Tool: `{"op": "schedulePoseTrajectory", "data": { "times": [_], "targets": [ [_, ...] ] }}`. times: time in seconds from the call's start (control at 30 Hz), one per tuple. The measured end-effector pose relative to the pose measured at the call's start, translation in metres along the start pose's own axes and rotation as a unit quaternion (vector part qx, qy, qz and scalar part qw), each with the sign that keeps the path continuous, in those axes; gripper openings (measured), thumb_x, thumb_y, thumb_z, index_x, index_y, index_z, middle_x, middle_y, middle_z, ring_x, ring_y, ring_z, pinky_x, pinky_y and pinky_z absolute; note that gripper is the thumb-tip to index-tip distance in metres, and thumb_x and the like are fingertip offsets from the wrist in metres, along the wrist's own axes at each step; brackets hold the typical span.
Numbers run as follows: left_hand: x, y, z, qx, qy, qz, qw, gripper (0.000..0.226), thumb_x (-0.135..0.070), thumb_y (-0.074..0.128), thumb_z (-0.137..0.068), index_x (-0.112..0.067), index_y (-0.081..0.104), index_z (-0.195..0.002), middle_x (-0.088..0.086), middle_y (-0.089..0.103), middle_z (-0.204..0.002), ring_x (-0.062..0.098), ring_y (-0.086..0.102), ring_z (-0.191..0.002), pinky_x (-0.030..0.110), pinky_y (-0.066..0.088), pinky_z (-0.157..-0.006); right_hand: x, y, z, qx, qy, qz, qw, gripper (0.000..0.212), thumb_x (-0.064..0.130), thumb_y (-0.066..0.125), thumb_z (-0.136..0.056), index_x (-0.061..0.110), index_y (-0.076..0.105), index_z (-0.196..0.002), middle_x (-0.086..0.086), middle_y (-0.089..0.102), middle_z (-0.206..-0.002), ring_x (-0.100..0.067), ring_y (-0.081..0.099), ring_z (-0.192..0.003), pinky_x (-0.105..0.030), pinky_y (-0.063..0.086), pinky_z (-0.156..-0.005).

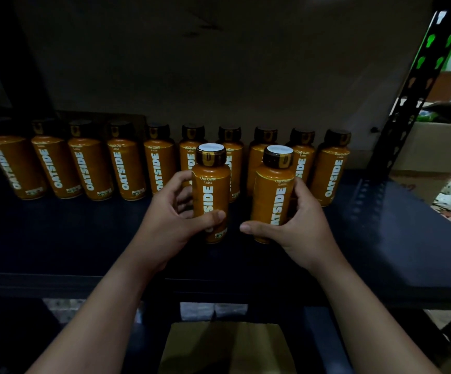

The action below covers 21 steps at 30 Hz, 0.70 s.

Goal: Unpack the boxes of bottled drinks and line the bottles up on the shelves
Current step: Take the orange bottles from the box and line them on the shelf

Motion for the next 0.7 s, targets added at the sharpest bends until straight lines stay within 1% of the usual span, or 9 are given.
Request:
{"op": "schedulePoseTrajectory", "data": {
  "times": [0.07,0.13,0.17,0.23,0.3,0.4,0.5,0.6,0.7],
  "targets": [
    [-0.001,0.001,0.000,0.000,0.001,-0.001,1.000,0.077,-0.018,0.084,-0.068,-0.028,0.051,-0.137,-0.006,0.071,-0.125,0.011,0.068,-0.117,0.043,0.055,-0.101,0.000,0.000,0.000,0.011,0.005,-0.018,1.000,0.113,0.046,0.093,-0.052,0.040,0.034,-0.148,0.017,0.049,-0.143,-0.005,0.049,-0.129,-0.033,0.049,-0.099],
    [-0.002,0.001,0.000,0.000,0.000,-0.002,1.000,0.079,-0.021,0.085,-0.066,-0.028,0.052,-0.137,-0.008,0.071,-0.124,0.009,0.067,-0.117,0.040,0.055,-0.099,-0.001,0.000,0.000,0.034,0.018,-0.052,0.998,0.101,0.037,0.091,-0.058,0.047,0.037,-0.143,0.021,0.051,-0.139,0.000,0.050,-0.125,-0.031,0.048,-0.101],
    [-0.002,0.001,-0.001,-0.001,-0.001,-0.002,1.000,0.080,-0.021,0.085,-0.065,-0.029,0.052,-0.137,-0.009,0.071,-0.124,0.008,0.067,-0.117,0.039,0.056,-0.099,-0.002,0.000,-0.001,0.046,0.024,-0.074,0.996,0.096,0.030,0.090,-0.061,0.048,0.039,-0.140,0.020,0.053,-0.137,-0.001,0.051,-0.125,-0.036,0.047,-0.105],
    [-0.001,0.000,-0.001,-0.003,-0.005,-0.002,1.000,0.081,-0.021,0.086,-0.064,-0.030,0.052,-0.137,-0.010,0.070,-0.125,0.006,0.066,-0.117,0.037,0.057,-0.097,-0.006,-0.002,-0.002,0.061,0.032,-0.116,0.991,0.095,0.009,0.087,-0.068,0.040,0.040,-0.145,0.011,0.056,-0.139,-0.009,0.054,-0.128,-0.047,0.045,-0.110],
    [-0.001,0.000,-0.001,-0.005,-0.006,-0.004,1.000,0.081,-0.020,0.087,-0.066,-0.032,0.052,-0.138,-0.011,0.068,-0.128,0.004,0.066,-0.118,0.035,0.058,-0.096,-0.008,-0.004,-0.002,0.065,0.034,-0.131,0.989,0.098,-0.001,0.084,-0.071,0.033,0.037,-0.150,0.005,0.056,-0.143,-0.015,0.052,-0.132,-0.051,0.043,-0.112],
    [-0.002,0.002,-0.001,-0.005,0.001,-0.019,1.000,0.079,-0.020,0.087,-0.069,-0.034,0.052,-0.138,-0.010,0.065,-0.131,0.003,0.065,-0.118,0.035,0.058,-0.096,-0.008,-0.004,-0.001,0.062,0.029,-0.127,0.990,0.097,0.014,0.089,-0.064,0.041,0.039,-0.143,0.007,0.052,-0.146,-0.014,0.049,-0.136,-0.046,0.044,-0.112],
    [-0.003,0.005,0.000,-0.002,0.006,-0.055,0.998,0.085,-0.032,0.085,-0.070,-0.038,0.045,-0.145,-0.012,0.060,-0.136,0.002,0.063,-0.120,0.033,0.057,-0.097,-0.006,-0.004,-0.001,0.066,0.019,-0.112,0.991,0.090,0.021,0.087,-0.063,0.050,0.039,-0.133,0.012,0.050,-0.145,-0.010,0.048,-0.135,-0.029,0.050,-0.100],
    [-0.006,0.012,0.003,0.006,0.011,-0.082,0.997,0.084,-0.037,0.083,-0.073,-0.043,0.041,-0.146,-0.014,0.058,-0.138,0.005,0.062,-0.123,0.028,0.057,-0.096,-0.009,-0.011,0.001,0.065,0.014,-0.105,0.992,0.094,0.017,0.087,-0.069,0.041,0.038,-0.146,0.012,0.050,-0.146,-0.007,0.048,-0.134,-0.019,0.051,-0.090],
    [-0.010,0.024,0.007,0.015,0.009,-0.089,0.996,0.073,-0.037,0.080,-0.072,-0.055,0.043,-0.132,-0.022,0.060,-0.126,-0.002,0.062,-0.119,0.020,0.056,-0.092,-0.013,-0.021,0.005,0.061,0.017,-0.091,0.994,0.101,0.018,0.088,-0.071,0.037,0.032,-0.153,0.012,0.049,-0.147,-0.005,0.048,-0.134,-0.015,0.051,-0.085]
  ]
}}
Point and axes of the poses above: each hand's wrist, its own z-axis away from the middle knuckle, its own y-axis out of the palm, x = y × z, the point moved 5 cm from there along -z, towards the middle knuckle
